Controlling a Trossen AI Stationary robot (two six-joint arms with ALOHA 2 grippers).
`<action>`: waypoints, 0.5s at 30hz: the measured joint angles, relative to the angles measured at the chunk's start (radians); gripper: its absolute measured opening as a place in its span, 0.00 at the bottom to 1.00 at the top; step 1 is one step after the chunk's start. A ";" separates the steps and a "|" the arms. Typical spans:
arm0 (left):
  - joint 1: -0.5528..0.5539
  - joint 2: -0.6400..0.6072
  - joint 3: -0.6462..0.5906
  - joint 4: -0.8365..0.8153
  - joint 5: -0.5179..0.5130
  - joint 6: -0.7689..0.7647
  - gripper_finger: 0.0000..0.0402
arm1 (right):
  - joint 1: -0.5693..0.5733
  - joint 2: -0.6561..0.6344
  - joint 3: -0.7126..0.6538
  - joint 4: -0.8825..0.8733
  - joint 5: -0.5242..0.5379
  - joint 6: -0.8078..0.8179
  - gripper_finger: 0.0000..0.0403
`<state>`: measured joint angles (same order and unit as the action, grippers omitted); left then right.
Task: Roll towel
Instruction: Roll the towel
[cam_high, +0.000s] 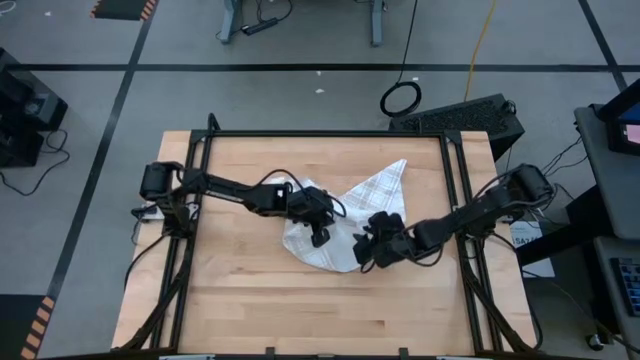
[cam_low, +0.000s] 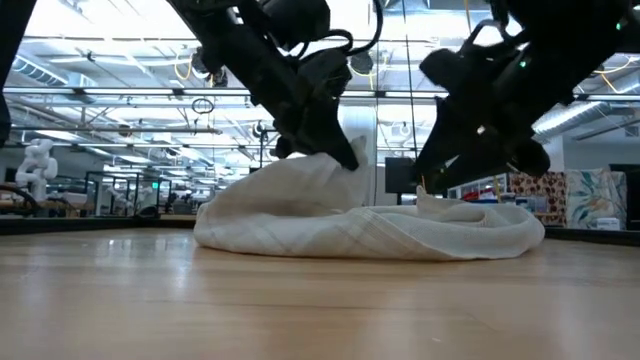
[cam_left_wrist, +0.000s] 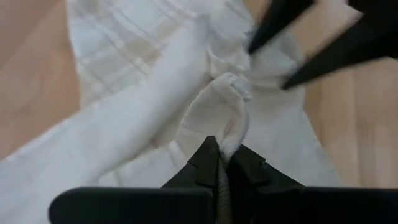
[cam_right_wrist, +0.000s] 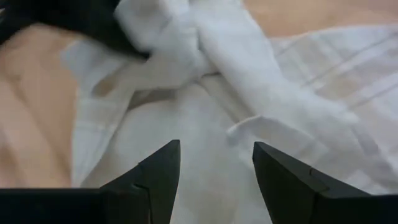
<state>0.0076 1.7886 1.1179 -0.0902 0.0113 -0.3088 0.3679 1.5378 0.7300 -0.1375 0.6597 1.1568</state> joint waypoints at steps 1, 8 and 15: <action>-0.007 0.001 0.000 -0.004 0.000 -0.002 0.05 | 0.000 0.004 0.000 -0.002 0.016 0.001 0.48; -0.046 -0.004 0.000 -0.002 -0.014 -0.052 0.05 | -0.021 0.029 0.000 0.000 0.018 -0.069 0.42; -0.055 -0.004 -0.001 -0.003 -0.021 -0.052 0.05 | -0.033 0.089 0.000 0.018 -0.034 -0.018 0.26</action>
<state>-0.0479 1.7847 1.1174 -0.0932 -0.0097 -0.3613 0.3345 1.6264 0.7296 -0.1194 0.6260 1.1392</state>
